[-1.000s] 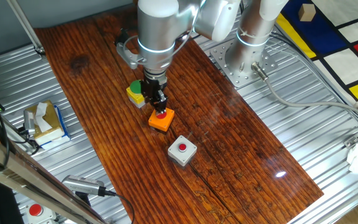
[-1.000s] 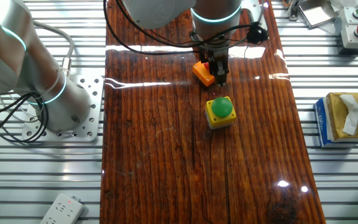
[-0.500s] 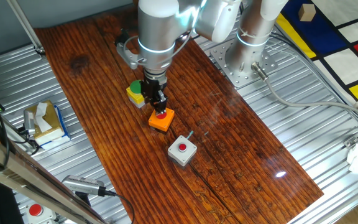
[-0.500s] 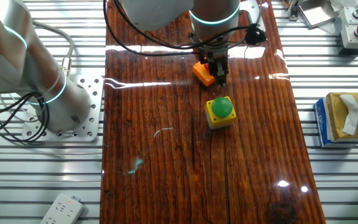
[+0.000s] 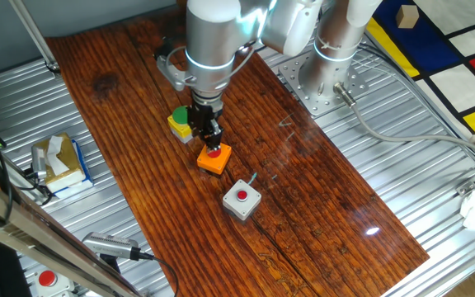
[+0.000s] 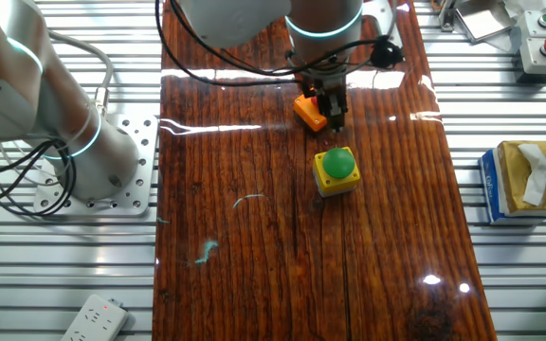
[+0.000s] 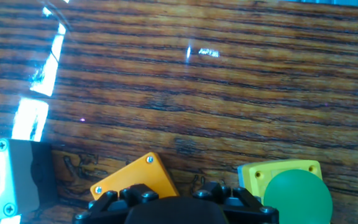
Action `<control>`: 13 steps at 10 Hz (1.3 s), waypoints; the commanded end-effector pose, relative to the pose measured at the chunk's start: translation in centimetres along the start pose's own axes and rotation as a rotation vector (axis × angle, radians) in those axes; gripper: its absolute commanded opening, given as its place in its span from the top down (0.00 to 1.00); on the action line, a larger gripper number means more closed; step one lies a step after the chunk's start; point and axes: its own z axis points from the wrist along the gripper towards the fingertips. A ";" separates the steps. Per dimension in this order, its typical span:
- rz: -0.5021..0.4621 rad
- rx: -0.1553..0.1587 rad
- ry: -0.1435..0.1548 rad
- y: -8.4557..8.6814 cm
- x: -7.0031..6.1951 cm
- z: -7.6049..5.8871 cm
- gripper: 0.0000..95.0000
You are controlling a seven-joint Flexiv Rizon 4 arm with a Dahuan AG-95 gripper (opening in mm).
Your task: Press three buttons from left to right in sequence
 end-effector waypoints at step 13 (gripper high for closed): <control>0.059 -0.002 0.066 2.9 -3.1 -8.6 0.40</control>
